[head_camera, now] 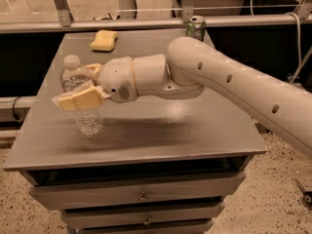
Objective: Move water bottle near green can
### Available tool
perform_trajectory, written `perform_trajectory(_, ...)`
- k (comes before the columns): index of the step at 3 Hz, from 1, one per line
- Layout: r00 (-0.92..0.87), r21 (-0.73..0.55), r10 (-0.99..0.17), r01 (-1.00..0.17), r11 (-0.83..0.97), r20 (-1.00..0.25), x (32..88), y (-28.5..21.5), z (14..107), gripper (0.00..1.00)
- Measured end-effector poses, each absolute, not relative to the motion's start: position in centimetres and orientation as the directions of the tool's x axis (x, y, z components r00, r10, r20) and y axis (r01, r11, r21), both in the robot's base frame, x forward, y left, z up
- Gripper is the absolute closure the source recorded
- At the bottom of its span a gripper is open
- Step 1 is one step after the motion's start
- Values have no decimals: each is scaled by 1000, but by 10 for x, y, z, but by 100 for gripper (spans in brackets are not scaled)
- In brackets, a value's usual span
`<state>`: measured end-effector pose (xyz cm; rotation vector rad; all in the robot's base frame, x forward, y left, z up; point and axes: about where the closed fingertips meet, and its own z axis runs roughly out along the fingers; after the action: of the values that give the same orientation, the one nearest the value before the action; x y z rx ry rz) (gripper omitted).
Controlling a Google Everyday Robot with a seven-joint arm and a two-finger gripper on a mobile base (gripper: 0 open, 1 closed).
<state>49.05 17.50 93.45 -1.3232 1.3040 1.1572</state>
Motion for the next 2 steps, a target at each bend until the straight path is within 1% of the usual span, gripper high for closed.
perform_trajectory(1, 4, -17, -166, -997, 80, -986, 521, 109, 944, 100)
perform_trajectory(2, 4, -17, -166, -997, 80, -986, 521, 109, 944, 100)
